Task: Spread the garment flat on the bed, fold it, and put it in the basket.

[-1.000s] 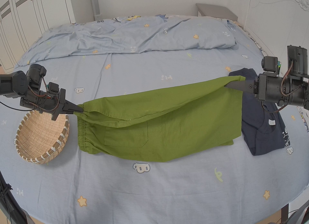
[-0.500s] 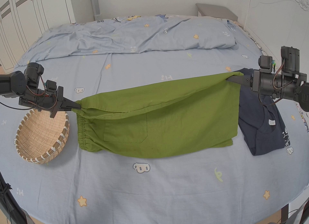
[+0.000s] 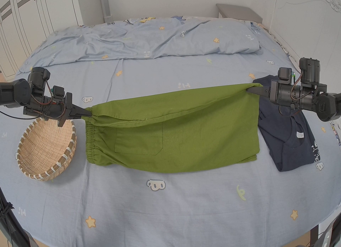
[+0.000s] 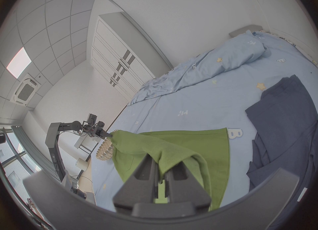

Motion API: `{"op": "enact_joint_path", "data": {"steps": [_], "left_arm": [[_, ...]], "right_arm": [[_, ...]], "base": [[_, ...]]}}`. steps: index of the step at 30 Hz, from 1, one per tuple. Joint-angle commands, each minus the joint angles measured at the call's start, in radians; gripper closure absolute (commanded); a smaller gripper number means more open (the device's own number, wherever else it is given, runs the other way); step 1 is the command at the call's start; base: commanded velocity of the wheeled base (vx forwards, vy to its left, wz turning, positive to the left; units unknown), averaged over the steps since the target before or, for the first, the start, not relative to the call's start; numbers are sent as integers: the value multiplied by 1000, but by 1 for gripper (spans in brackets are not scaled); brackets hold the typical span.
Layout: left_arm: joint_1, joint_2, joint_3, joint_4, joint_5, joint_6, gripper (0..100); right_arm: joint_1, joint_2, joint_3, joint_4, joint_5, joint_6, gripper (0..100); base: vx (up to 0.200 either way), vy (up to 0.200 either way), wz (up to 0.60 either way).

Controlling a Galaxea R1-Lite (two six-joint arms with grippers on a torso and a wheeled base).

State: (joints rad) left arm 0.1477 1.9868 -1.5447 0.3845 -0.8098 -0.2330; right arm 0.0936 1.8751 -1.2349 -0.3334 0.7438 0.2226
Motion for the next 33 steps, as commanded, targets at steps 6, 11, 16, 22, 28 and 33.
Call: {"op": "enact_joint_path", "data": {"steps": [6,11,16,22,28,33], "left_arm": [[-7,17,3,-45,3,-37,100],[-20,30,1,-47,3,-37,100],[-20,43,-2,-47,3,-37,100],[-22,47,-3,-47,4,-37,100],[-22,52,-2,-47,4,-34,0],[-23,50,1,-47,3,-37,0]], "right_arm": [[-22,101,-37,-9,-6,3,100],[-29,137,-52,-9,-21,3,100],[-28,165,-64,-9,-21,3,100],[-26,191,-75,-7,-21,3,100],[-14,208,-75,-7,-23,3,0],[-11,211,-75,-9,-23,1,0]], "base": [[0,0,0],[0,0,0],[0,0,0],[0,0,0],[0,0,0],[0,0,0]]}}
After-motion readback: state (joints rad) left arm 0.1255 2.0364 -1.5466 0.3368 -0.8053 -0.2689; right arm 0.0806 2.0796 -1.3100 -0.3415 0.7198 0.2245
